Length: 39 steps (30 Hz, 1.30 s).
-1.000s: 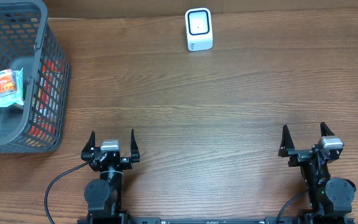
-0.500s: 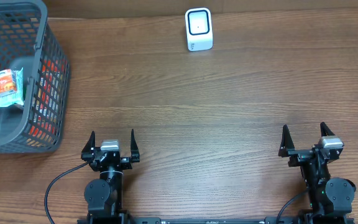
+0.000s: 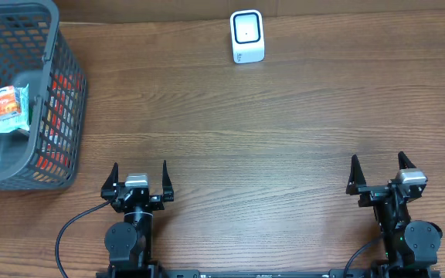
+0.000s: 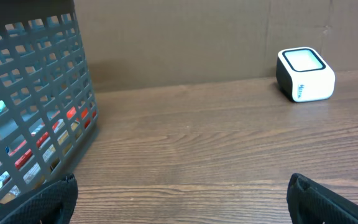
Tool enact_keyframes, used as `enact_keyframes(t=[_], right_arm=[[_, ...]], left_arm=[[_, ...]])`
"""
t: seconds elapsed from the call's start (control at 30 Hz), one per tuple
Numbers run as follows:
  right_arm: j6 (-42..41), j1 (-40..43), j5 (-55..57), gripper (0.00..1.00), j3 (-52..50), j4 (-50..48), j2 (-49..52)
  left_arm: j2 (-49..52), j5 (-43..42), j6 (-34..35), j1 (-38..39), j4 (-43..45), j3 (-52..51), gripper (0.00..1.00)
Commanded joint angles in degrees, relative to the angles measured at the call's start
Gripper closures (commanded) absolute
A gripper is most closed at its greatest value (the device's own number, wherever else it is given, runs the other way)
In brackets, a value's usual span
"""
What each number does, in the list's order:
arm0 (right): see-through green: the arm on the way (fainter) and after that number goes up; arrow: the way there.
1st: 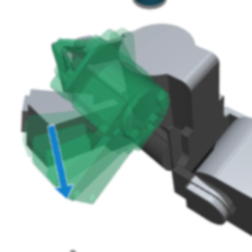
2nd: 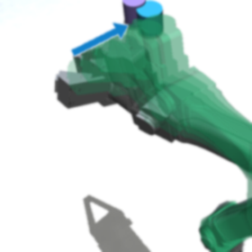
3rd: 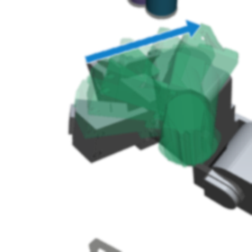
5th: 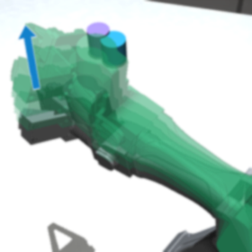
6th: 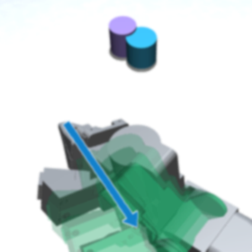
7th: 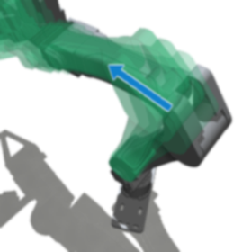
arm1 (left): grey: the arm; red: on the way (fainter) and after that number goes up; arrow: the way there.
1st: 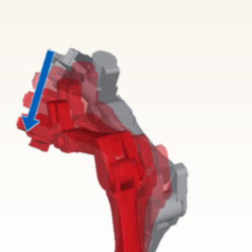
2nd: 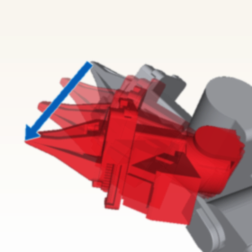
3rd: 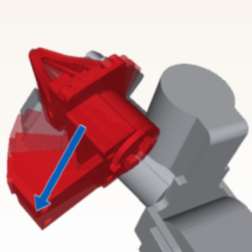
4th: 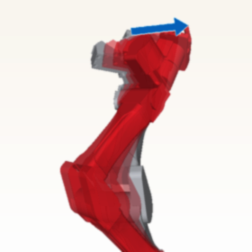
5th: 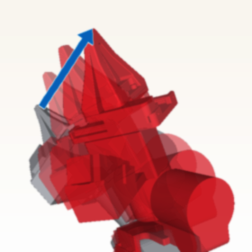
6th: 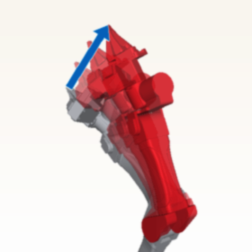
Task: Scan the item barcode
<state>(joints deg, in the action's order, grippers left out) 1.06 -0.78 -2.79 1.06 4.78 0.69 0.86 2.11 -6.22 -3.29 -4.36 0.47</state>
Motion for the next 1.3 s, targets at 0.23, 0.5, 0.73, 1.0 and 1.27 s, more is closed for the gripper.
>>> enact_keyframes(t=[0.23, 0.5, 0.73, 1.0, 1.27], right_arm=[[0.1, 0.2, -0.3, 0.00, -0.6, -0.2, -0.5], [0.1, 0.2, -0.3, 0.00, -0.6, -0.2, -0.5], [0.1, 0.2, -0.3, 0.00, -0.6, -0.2, -0.5], [0.1, 0.2, -0.3, 0.00, -0.6, -0.2, -0.5], [0.1, 0.2, -0.3, 0.00, -0.6, -0.2, -0.5]], left_arm=[[-0.6, -0.2, -0.6, 0.4, 0.1, -0.2, 0.00], [-0.6, -3.8, 0.8, 0.4, 0.0, -0.2, 0.00], [-0.6, -3.7, 1.0, 0.4, 0.3, -0.2, 0.00], [-0.6, -4.2, 12.6, 0.3, -2.5, 1.4, 0.00], [-0.3, -9.4, 15.7, 0.3, -13.7, 11.6, 0.00]])
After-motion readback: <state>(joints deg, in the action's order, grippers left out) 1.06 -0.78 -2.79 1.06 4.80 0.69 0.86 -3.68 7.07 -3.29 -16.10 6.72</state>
